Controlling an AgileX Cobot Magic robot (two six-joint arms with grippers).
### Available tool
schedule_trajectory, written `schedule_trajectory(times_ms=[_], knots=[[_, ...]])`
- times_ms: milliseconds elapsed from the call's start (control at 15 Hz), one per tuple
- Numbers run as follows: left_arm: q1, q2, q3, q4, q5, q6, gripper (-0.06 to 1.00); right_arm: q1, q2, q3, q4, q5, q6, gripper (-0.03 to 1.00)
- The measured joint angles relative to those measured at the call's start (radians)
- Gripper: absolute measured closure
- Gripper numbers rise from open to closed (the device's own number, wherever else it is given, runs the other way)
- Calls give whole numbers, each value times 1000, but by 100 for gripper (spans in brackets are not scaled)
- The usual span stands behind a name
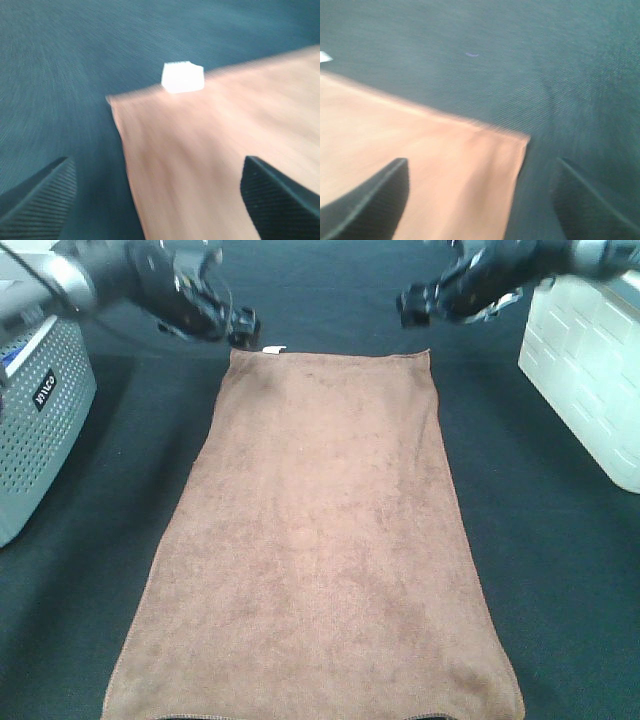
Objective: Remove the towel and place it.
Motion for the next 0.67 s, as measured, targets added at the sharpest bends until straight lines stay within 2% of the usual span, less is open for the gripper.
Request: schedule_trajectory(times_ms=[133,267,333,467,533,667], knots=[[0,-108,-3,0,232,-10,9,0,-116,0,-16,249,23,21],[2,-213,-7,46,395,-71,9,0,-233,0,-33,420,94,21],[11,-259,-7,94,457,-103,9,0,-285,0,-56,484,119,21],[59,-336,-7,191,507,-156,9,0,-379,-2,-120,583,156,21],[94,-378,-4,208,509,-174,9,0,-411,-3,-153,627,174,21],[185,-464,37,178,512,-188,9,-17,-455,3,-172,662,203,21]])
